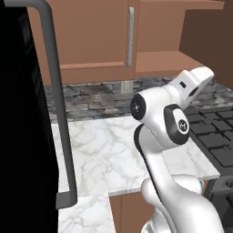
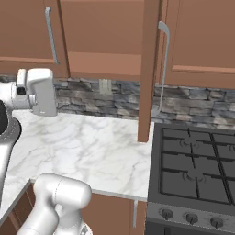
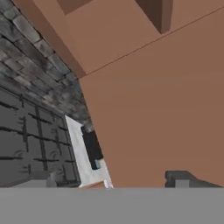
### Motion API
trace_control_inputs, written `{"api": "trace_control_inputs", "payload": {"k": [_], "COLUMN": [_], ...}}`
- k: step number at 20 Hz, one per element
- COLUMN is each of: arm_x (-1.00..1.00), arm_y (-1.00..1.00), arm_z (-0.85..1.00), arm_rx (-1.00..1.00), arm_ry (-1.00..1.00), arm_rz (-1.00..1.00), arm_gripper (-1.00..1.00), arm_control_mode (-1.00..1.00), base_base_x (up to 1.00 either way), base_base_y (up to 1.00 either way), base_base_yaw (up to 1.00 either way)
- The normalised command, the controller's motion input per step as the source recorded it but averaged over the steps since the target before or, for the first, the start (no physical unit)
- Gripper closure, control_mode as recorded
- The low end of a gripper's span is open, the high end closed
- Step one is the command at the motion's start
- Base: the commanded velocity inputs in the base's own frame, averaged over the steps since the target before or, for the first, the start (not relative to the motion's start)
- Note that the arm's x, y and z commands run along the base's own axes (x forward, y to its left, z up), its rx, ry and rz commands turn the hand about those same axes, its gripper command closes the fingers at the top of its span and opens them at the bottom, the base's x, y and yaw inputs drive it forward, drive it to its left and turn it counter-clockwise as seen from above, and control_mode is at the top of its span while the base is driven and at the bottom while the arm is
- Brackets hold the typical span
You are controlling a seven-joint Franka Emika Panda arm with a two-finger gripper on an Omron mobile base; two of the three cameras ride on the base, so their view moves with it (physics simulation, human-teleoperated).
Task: Open the cabinet, retrieve the rolling pin, and place it next to the meat on the cutting board to prepare for tenderizing.
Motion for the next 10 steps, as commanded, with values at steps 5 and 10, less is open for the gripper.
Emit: {"api": "trace_control_inputs", "payload": {"k": [5, 10], "arm_x": [-0.05, -0.01], "arm_y": [0.67, 0.58], "arm_z": [0.00, 0.00], "arm_rx": [0.12, 0.15], "arm_ry": [-0.21, -0.25], "arm_rz": [0.09, 0.10], "arm_gripper": [-1.00, -1.00], "arm_control_mode": [-1.00, -1.00], "base_base_x": [0.00, 0.00], "base_base_y": [0.00, 0.00], "base_base_yaw": [0.00, 0.00]}}
